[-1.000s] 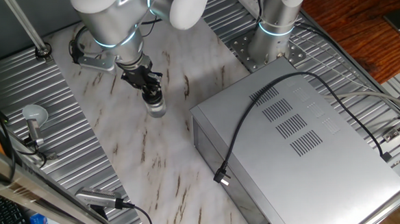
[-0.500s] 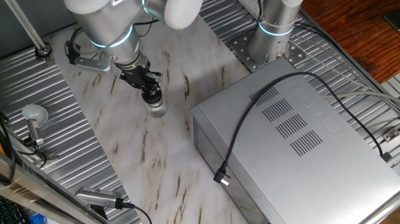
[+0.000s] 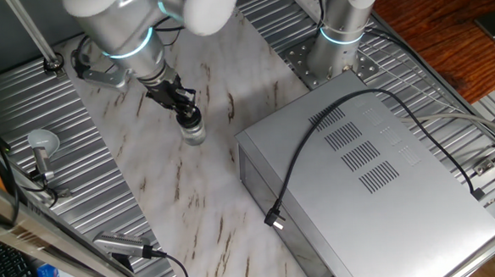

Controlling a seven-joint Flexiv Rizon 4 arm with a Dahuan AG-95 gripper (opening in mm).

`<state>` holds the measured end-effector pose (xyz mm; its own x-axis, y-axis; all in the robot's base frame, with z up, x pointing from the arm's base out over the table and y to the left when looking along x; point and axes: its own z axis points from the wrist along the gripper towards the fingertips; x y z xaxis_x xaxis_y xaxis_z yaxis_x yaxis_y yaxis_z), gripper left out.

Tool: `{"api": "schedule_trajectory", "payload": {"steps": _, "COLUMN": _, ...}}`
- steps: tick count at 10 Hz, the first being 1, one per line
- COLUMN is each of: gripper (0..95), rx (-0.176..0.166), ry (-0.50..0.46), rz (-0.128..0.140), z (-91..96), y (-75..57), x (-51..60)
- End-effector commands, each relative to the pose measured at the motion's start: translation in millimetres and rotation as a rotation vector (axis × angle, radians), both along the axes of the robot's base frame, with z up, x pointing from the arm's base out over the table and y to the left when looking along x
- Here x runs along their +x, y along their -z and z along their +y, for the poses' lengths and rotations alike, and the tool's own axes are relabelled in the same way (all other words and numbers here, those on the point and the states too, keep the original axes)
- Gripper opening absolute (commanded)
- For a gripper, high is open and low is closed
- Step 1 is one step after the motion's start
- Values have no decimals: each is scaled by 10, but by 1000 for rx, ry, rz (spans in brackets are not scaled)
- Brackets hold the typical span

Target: Unscrew the lid from the jar

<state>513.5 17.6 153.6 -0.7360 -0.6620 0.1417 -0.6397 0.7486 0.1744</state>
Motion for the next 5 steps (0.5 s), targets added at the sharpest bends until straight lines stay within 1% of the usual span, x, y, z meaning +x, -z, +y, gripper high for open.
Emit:
{"api": "schedule_trajectory", "payload": {"steps": 1, "gripper": 0, "rx": 21, "ry": -11, "rz": 15, "z": 1, "y": -5, "x": -31}}
{"api": "schedule_trajectory", "payload": {"steps": 2, "gripper": 0, "rx": 36, "ry": -20, "rz": 18, "z": 1, "y": -4, "x": -31}}
{"api": "schedule_trajectory", "payload": {"steps": 3, "gripper": 0, "rx": 44, "ry": -31, "rz": 18, "z": 1, "y": -4, "x": -31}}
{"api": "schedule_trajectory", "payload": {"steps": 4, "gripper": 190, "rx": 45, "ry": -39, "rz": 17, "z": 1, "y": -4, "x": -31}}
{"api": "schedule_trajectory", "payload": {"steps": 5, "gripper": 190, "rx": 48, "ry": -43, "rz": 17, "z": 1, "y": -4, "x": -31}}
